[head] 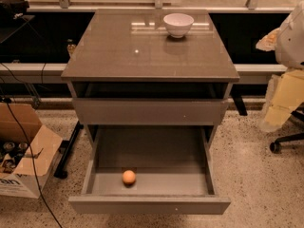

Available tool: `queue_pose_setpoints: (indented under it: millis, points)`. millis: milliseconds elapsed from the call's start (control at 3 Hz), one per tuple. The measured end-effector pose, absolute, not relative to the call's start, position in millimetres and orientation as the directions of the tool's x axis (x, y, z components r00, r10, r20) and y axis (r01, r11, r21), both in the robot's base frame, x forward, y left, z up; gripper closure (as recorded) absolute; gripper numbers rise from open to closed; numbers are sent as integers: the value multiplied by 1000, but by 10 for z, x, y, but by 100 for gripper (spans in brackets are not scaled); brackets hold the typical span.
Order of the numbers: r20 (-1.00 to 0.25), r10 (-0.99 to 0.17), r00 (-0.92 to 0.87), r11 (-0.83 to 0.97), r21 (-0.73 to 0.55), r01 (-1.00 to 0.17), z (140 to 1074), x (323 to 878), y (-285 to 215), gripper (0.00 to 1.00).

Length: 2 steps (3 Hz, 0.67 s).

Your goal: Pick orange from middle drawer and place on counter

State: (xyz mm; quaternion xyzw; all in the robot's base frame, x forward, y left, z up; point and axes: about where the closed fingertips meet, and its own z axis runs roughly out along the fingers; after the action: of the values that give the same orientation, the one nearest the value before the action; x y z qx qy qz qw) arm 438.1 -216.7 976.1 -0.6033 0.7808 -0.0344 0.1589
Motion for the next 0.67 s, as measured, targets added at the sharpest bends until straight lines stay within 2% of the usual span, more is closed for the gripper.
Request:
queue_pose_setpoints:
  millis: [333, 667]
  points:
    - [-207, -953, -222, 270, -245, -931, 9761, 4381, -2166, 0]
    - [-281, -931, -234, 298, -214, -930, 9634, 4397, -2086, 0]
